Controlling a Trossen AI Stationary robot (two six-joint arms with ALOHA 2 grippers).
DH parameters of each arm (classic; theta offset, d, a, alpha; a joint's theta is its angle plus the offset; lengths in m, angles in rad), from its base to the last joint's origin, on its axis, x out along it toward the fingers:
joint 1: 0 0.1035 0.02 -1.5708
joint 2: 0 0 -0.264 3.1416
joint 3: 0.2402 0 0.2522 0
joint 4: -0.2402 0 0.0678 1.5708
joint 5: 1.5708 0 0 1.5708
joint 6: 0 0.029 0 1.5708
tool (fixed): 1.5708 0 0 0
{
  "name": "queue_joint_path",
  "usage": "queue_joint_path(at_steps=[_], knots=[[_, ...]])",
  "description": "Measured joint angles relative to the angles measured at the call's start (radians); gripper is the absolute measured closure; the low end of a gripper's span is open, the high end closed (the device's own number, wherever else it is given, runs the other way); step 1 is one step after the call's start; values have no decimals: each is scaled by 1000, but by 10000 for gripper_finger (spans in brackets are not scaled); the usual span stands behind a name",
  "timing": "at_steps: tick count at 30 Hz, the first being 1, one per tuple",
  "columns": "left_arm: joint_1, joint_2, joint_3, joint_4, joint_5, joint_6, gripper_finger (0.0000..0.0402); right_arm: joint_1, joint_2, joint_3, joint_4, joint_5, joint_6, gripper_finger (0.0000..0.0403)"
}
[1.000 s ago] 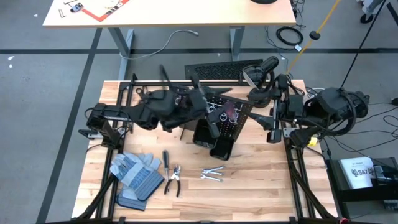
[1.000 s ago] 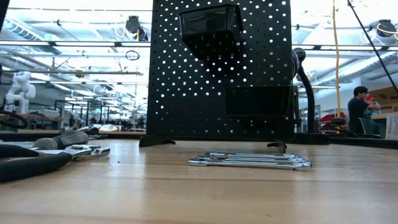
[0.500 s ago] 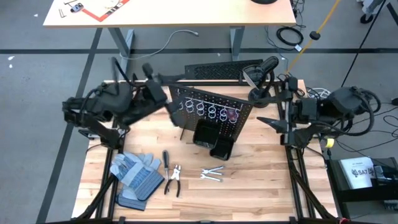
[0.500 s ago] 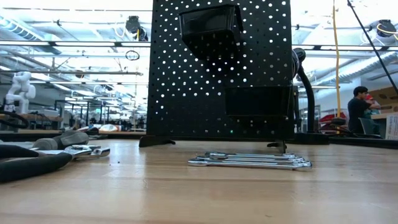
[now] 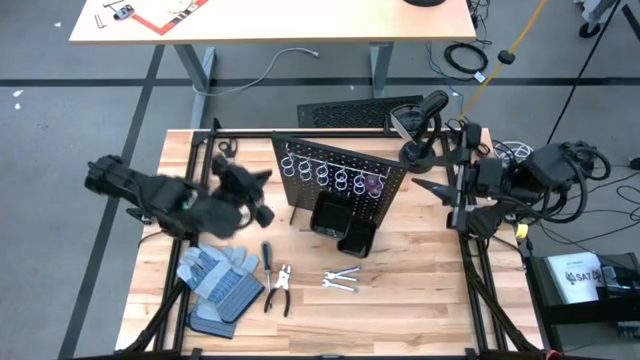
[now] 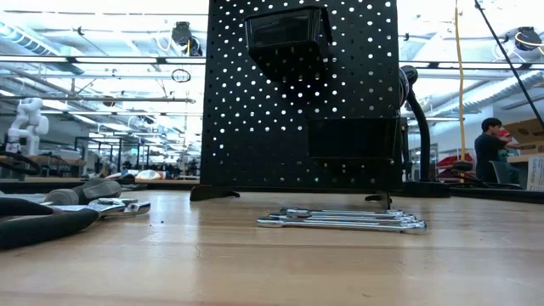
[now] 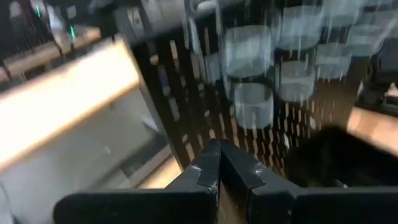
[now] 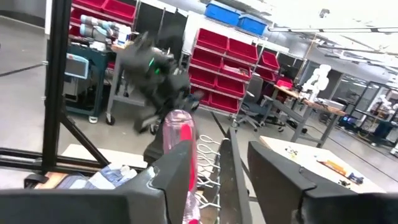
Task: Hang tools onto peg board
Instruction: Hang the gray screwdriver on the black peg board
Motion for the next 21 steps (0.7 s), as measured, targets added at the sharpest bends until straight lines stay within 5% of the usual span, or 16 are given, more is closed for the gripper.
queue_joint_path(at_steps=[3,8,14,21], knots=[[-32,-20,-158,-1,42,-217,390,0,-1,0,-11,1,0,275],[-57,-1,-300,-1,289,-492,391,0,0,0,-49,-1,21,296],[-56,108,-360,-42,548,-734,355,0,1,0,-47,-3,15,303],[-56,259,-362,-146,855,-878,270,0,10,0,-40,-5,-16,303]])
